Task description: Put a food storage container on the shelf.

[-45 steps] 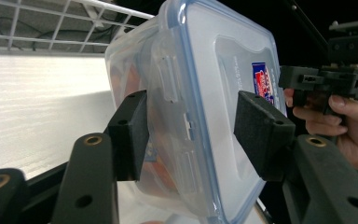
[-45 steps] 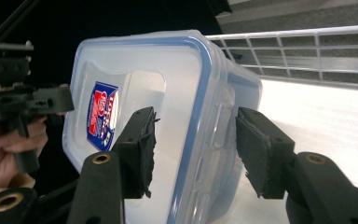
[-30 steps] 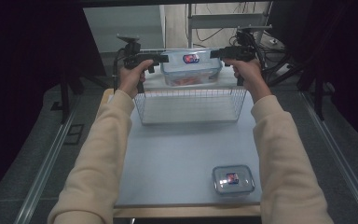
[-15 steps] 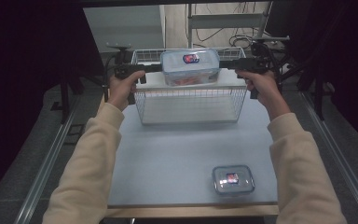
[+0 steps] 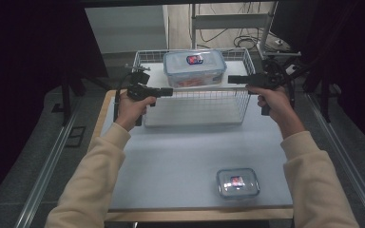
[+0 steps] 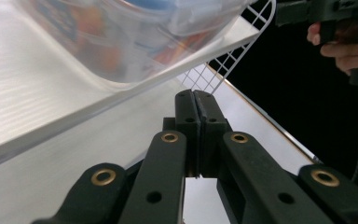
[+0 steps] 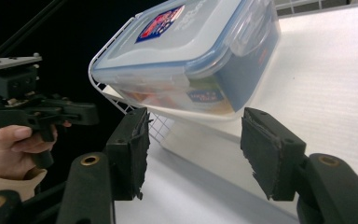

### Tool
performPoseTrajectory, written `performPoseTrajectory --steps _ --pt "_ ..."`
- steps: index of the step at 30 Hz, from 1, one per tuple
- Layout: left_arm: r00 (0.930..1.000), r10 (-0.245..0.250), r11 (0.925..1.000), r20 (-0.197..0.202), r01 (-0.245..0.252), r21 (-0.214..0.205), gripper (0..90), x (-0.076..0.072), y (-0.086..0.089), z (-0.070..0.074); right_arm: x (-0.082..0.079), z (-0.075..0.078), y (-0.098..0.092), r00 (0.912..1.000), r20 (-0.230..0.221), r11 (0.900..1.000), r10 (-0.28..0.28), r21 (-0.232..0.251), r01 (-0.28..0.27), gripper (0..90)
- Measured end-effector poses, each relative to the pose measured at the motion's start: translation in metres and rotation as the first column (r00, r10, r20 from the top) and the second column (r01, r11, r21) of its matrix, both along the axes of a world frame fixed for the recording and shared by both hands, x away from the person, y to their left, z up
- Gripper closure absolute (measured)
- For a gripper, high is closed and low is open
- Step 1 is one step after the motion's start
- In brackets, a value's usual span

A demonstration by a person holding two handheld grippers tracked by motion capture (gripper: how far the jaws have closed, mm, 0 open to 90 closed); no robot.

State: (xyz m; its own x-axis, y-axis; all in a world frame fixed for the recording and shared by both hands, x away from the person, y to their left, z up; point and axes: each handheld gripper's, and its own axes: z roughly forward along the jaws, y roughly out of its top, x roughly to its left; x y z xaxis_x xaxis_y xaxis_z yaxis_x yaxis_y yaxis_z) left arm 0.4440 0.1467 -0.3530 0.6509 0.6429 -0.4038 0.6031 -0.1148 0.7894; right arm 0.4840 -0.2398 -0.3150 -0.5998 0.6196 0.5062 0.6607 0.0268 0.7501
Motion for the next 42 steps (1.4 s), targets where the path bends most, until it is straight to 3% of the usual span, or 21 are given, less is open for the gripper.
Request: performPoseTrajectory --steps 4,7,12,17,24,29,31,32,36,38,39,42 --pt "0.9997 0.022 0.9996 0.004 -0.022 0.019 89.9 0.006 -0.005 -0.002 -0.003 -0.003 -0.002 1.0000 0.001 1.0000 0.006 0.005 -0.006 41.8" --pt "0.9990 0.045 0.9989 -0.003 -0.045 -0.011 89.9 0.014 -0.005 -0.002 -0.006 -0.007 -0.004 1.0000 -0.001 0.9999 0.010 0.003 -0.010 41.4" --pt "0.9971 0.074 0.9970 -0.016 -0.075 -0.018 89.9 0.026 -0.002 -0.002 -0.009 -0.014 -0.010 1.0000 -0.002 1.0000 0.007 -0.002 -0.007 40.4" --pt "0.9965 0.080 0.9959 -0.025 -0.081 -0.039 89.9 0.031 -0.001 -0.003 -0.009 -0.019 -0.013 0.9999 -0.006 0.9999 0.010 -0.003 -0.010 40.4" --pt "0.9961 0.084 0.9957 -0.027 -0.085 -0.036 89.9 0.033 -0.001 -0.005 -0.012 -0.024 -0.014 0.9998 -0.012 0.9998 0.018 -0.003 -0.018 39.8" --pt "0.9976 0.068 0.9968 -0.015 -0.069 -0.042 89.9 0.021 -0.001 -0.006 -0.017 -0.026 -0.014 0.9994 -0.008 0.9993 0.032 -0.020 -0.032 39.2" --pt "0.9983 0.057 0.9975 -0.005 -0.058 -0.042 89.8 0.012 0.000 -0.006 -0.021 -0.027 -0.016 0.9994 -0.002 0.9993 0.035 -0.013 -0.035 39.2" --pt "0.9990 0.044 0.9975 0.000 -0.044 -0.055 89.8 0.001 0.002 -0.007 -0.025 -0.029 -0.017 0.9993 0.001 0.9992 0.038 -0.006 -0.038 39.2" --pt "0.9996 0.025 0.9981 0.015 -0.024 -0.056 89.8 -0.013 0.005 -0.011 -0.033 -0.034 -0.020 0.9989 0.006 0.9989 0.046 0.001 -0.046 39.0" --pt "1.0000 -0.001 0.9966 0.008 0.002 -0.083 89.7 -0.028 0.009 -0.020 -0.041 -0.039 -0.022 0.9988 0.012 0.9988 0.048 -0.003 -0.048 38.9" --pt "1.0000 -0.001 0.9966 0.008 0.002 -0.083 89.6 -0.028 0.009 -0.020 -0.041 -0.039 -0.022 0.9988 0.012 0.9988 0.048 -0.003 -0.048 38.9" --pt "0.9998 -0.021 0.9953 0.000 0.021 -0.095 89.4 -0.047 0.011 -0.035 -0.051 -0.046 -0.025 0.9984 0.013 0.9985 0.054 -0.013 -0.054 38.5"
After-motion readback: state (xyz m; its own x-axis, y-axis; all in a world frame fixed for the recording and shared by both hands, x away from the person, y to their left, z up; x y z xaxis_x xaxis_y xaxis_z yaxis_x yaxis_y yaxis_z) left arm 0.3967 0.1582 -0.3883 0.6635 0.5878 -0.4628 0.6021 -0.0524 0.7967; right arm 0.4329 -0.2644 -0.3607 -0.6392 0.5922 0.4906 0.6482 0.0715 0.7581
